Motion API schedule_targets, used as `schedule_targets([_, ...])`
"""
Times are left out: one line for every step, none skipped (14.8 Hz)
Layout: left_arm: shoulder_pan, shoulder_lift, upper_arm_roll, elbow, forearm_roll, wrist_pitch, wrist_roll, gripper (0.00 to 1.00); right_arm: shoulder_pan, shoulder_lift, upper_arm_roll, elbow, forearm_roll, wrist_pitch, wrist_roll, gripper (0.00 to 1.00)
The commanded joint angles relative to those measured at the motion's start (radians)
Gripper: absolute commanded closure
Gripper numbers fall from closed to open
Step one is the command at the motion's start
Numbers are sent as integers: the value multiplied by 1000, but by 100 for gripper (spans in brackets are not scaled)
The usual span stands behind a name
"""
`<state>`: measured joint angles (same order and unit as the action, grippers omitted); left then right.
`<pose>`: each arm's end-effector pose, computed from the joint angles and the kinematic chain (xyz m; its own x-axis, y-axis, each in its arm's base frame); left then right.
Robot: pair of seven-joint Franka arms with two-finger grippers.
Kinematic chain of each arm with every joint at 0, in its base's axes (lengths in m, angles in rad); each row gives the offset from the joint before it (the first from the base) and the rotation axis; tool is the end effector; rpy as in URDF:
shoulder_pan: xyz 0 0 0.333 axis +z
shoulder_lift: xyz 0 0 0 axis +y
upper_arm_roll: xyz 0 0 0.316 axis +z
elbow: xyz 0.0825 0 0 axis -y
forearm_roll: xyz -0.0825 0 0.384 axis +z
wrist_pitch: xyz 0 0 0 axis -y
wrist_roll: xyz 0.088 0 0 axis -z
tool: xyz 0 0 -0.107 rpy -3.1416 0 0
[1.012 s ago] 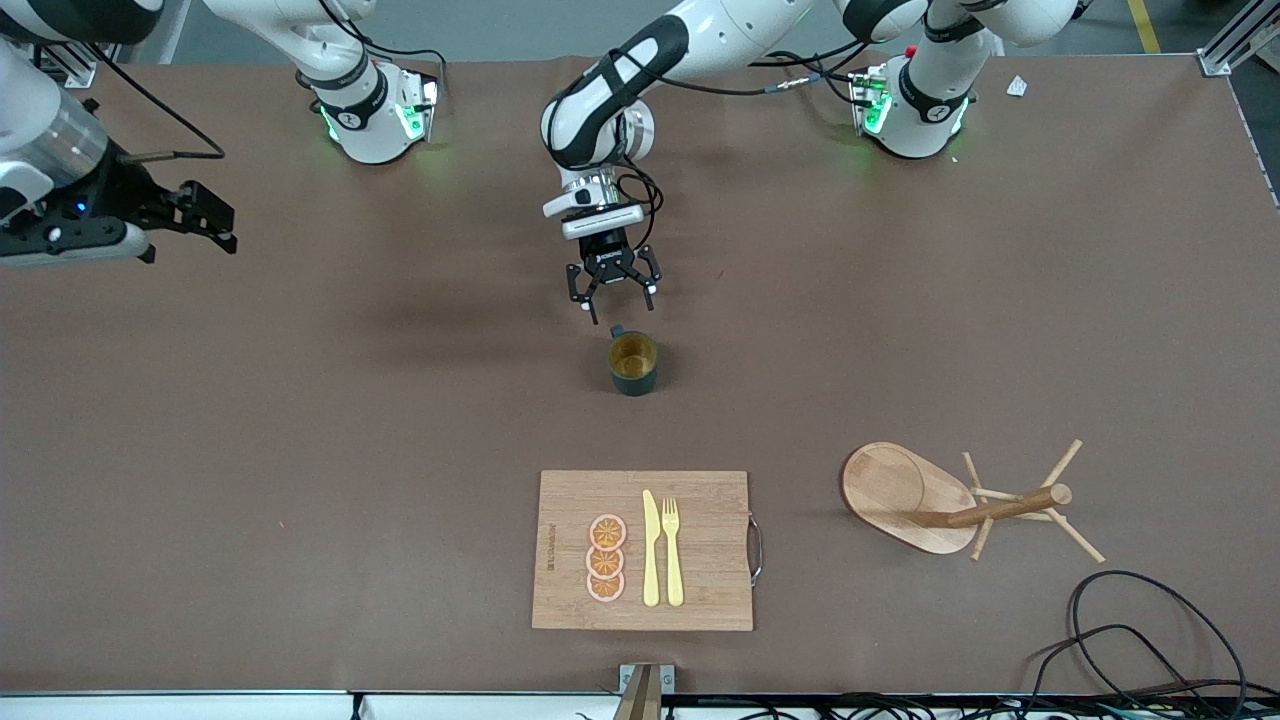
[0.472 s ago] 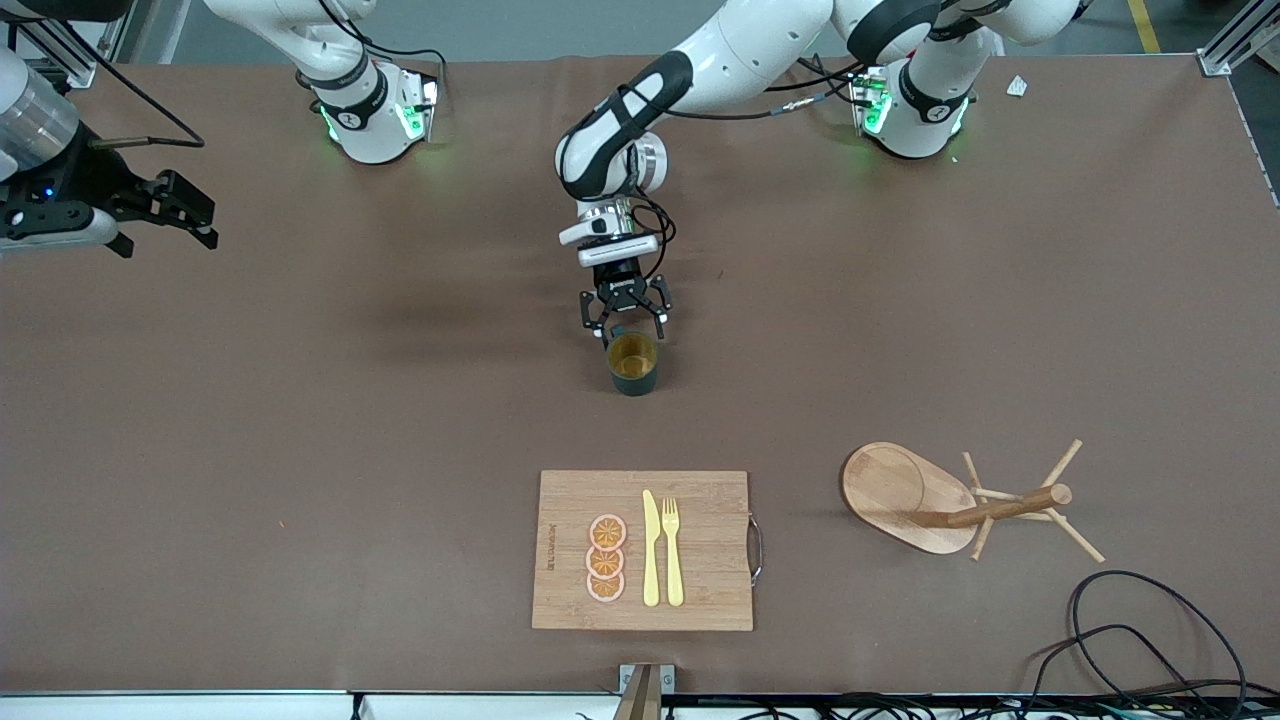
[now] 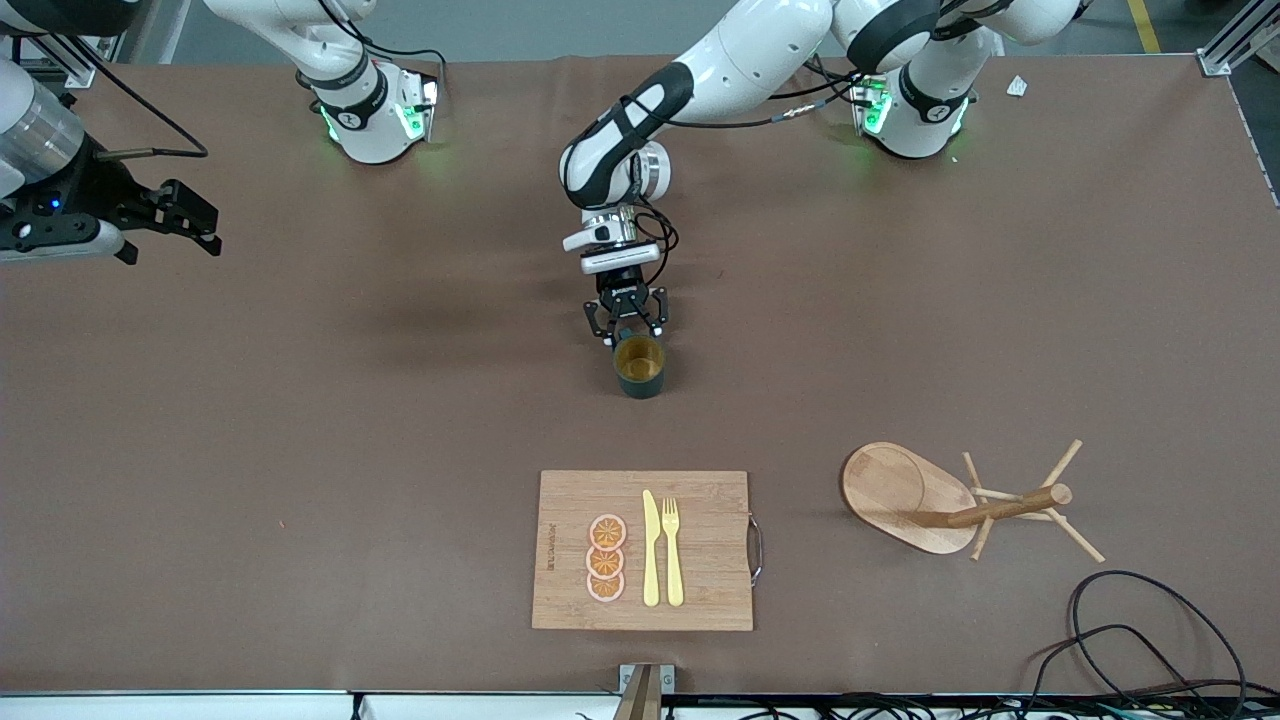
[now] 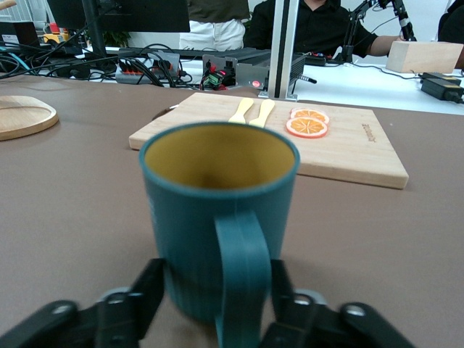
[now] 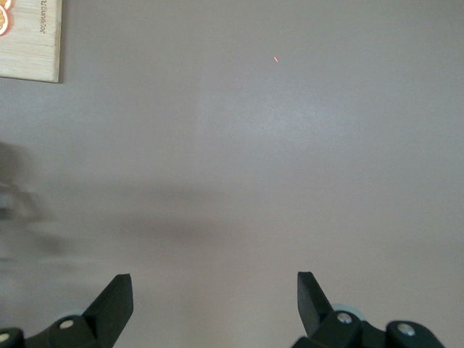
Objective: Pass cup and hang on rack
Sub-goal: 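Lower the left gripper and grasp the mug handle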
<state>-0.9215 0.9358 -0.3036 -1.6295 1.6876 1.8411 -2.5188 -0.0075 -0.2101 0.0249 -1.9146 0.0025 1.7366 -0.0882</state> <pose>0.3136 -0.5773 0.0895 0.3664 0.1189 0.9228 0.2141 -0.9760 0.0408 0.4977 0.0099 0.5857 0.9940 0.1046 0.0317 0.1045 -0.9945 0.0055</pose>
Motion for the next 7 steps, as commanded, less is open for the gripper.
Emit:
schedule_targets([-5, 9, 0, 20, 9, 1, -12, 62, -9, 9, 3, 16, -1, -9, 10, 0])
schedule_targets([-7, 9, 0, 31, 7, 1, -8, 72, -9, 9, 3, 16, -1, -12, 8, 0])
schedule_targets([-8, 11, 0, 37, 9, 1, -6, 85, -9, 9, 1, 16, -1, -17, 8, 0])
schedule_targets([-8, 11, -2, 43, 9, 1, -2, 92, -9, 8, 1, 16, -1, -20, 8, 0])
schedule_targets([-8, 9, -3, 48, 7, 1, -2, 98, -9, 8, 0, 17, -1, -25, 10, 0])
schedule_targets([-7, 6, -6, 48, 7, 1, 3, 100, -11, 8, 0, 22, -2, -32, 8, 0])
schedule_targets([-4, 0, -11, 49, 1, 1, 6, 100, -11, 8, -2, 29, -2, -34, 8, 0])
